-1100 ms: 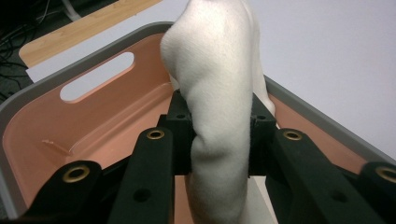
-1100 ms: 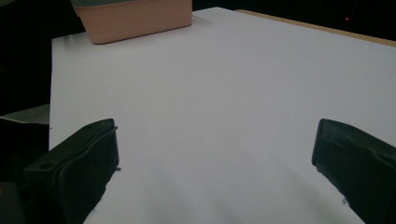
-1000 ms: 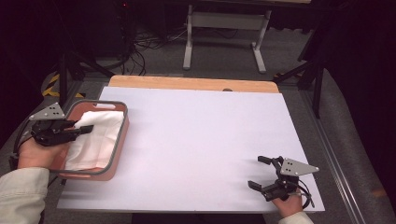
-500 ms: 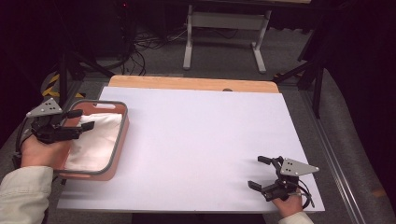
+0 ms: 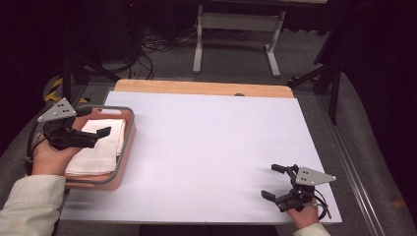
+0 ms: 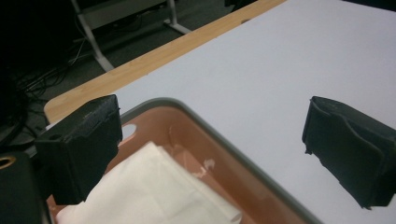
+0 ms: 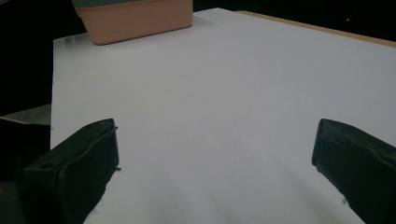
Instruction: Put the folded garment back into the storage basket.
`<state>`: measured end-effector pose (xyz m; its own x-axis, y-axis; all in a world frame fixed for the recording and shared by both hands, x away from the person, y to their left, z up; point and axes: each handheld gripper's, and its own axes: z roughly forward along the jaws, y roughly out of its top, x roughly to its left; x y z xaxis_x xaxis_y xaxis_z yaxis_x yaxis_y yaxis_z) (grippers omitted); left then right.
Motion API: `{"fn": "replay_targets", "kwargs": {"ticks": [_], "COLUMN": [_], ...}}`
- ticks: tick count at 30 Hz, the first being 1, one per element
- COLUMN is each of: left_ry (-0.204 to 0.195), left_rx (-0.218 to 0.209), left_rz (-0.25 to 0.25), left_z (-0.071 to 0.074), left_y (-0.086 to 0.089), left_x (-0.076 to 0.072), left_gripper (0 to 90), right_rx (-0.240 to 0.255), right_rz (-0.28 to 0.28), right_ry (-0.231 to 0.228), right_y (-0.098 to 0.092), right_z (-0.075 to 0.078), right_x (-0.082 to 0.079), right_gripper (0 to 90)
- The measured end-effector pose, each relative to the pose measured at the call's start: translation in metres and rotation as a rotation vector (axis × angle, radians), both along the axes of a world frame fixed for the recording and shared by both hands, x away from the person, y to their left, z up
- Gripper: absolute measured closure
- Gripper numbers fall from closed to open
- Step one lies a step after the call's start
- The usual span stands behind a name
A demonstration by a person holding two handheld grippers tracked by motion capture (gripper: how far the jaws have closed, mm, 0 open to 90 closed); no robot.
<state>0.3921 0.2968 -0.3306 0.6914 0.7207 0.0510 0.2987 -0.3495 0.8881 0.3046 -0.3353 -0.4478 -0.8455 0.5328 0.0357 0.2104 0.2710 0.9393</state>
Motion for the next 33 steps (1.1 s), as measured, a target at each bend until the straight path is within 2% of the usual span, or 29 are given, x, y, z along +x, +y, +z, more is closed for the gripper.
{"fn": "replay_targets", "kwargs": {"ticks": [10,14,17,20,26,33], "left_ry": [-0.027,-0.038,-0.039,-0.039,-0.048,-0.048], "left_rx": [-0.046,-0.071,-0.105,-0.156,-0.189,-0.226], "left_rz": [-0.083,-0.123,-0.154,-0.189,-0.237,-0.292], "left_z": [0.009,0.010,0.010,0.008,0.003,-0.012], "left_y": [-0.034,-0.047,-0.055,-0.063,-0.080,-0.103], "left_x": [-0.010,-0.014,-0.017,-0.019,-0.024,-0.025], "left_gripper": [2.6,2.5,2.3,2.3,2.3,2.3], "right_rx": [0.002,0.002,0.004,0.004,0.003,0.006], "right_rz": [-0.005,-0.002,-0.004,-0.003,-0.001,0.000], "right_ry": [0.000,0.000,0.000,0.000,-0.001,0.000], "right_y": [0.000,0.000,-0.001,0.000,0.000,-0.001], "right_z": [0.000,0.000,0.000,0.000,0.000,0.000], "right_x": [0.000,0.000,0.000,0.000,0.000,0.000], "right_gripper": [1.1,1.1,1.2,1.1,1.1,1.2]}}
